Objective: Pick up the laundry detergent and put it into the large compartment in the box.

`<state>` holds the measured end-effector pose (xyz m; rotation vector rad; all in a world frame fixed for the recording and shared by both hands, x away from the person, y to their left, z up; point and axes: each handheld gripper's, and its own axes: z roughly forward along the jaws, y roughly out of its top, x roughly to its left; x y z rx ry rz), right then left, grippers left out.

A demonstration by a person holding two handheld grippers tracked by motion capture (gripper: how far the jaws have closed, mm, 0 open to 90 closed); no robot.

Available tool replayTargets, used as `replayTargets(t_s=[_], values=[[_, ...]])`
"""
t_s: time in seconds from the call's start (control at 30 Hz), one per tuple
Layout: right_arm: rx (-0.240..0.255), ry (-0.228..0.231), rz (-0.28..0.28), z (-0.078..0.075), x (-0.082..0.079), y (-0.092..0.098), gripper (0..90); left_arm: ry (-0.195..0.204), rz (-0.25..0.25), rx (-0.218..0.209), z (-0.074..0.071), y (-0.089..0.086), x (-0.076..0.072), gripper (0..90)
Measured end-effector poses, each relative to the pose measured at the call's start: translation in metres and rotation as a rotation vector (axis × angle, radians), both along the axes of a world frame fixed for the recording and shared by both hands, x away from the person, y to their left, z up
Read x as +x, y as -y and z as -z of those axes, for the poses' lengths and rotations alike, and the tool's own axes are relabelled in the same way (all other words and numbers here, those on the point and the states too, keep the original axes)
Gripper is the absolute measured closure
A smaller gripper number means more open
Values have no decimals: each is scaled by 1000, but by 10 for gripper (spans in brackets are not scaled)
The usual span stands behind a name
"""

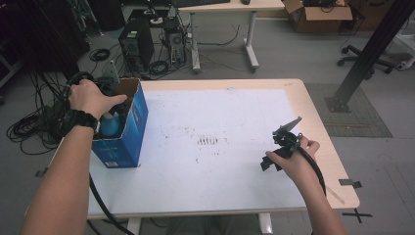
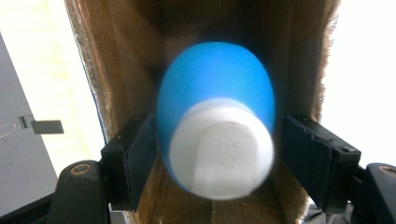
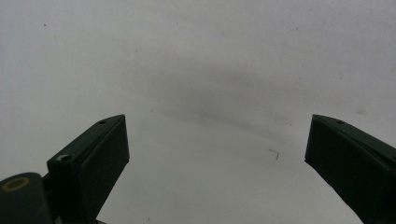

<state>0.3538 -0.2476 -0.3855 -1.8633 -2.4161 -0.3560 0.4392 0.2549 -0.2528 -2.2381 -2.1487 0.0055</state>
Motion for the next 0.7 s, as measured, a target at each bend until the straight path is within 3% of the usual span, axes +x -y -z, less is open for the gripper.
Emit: replayTargets(t_s=[0.47,0.7], values=[[3,4,-3,-1,-2,2,62,38,20,31,-29,10,-5,286],[5,14,-8,-4,-2,1,62,69,64,42,-49,29,-9,284]])
